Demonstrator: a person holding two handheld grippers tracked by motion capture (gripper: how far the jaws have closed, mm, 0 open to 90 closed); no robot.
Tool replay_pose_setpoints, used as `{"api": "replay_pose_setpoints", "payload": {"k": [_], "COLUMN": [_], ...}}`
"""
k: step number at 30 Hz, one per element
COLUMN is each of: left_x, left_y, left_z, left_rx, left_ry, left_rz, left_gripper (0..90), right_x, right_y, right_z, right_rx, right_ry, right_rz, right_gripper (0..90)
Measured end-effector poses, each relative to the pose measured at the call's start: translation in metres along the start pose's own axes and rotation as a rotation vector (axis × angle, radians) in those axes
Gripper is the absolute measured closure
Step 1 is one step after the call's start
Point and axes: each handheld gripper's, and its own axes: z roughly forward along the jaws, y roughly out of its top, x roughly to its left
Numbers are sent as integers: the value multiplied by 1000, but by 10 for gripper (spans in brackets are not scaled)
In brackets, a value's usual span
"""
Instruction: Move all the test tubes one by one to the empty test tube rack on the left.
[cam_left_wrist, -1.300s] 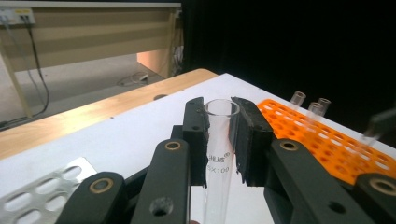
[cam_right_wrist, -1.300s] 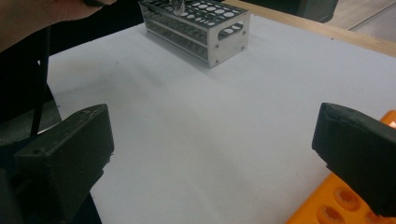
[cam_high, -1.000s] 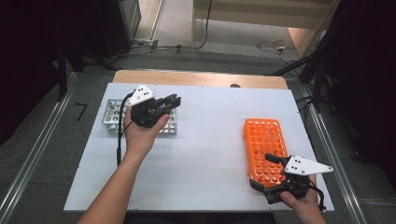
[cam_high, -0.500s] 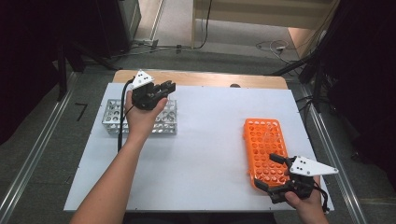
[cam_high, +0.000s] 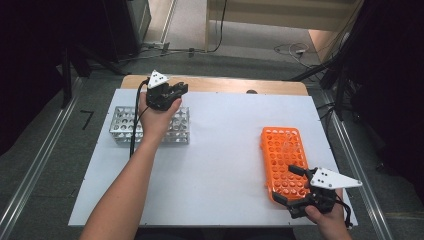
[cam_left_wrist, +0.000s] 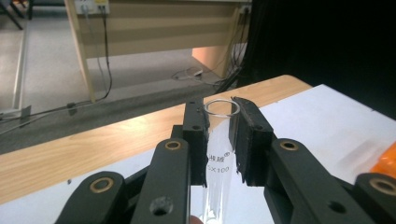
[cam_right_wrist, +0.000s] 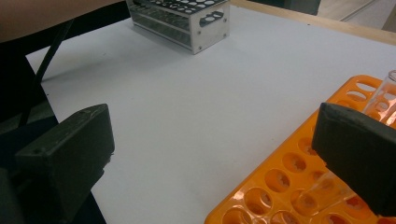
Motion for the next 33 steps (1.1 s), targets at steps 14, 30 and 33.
{"api": "replay_pose_setpoints", "payload": {"k": [14, 30, 33], "left_x": [2, 6, 6], "left_y": [-10, -24, -25], "left_z": [9, 12, 12], "left_rx": [56, 138, 156], "left_ry": [17, 33, 24], "left_rz": [-22, -41, -35], "left_gripper": [762, 738, 734], "right_x": [-1, 0, 0], "right_y": [-1, -1, -1], "right_z": [-1, -1, -1], "right_rx": [1, -5, -5], "right_ry": [-1, 1, -1], "right_rz": [1, -2, -3], "right_gripper": [0, 0, 0]}}
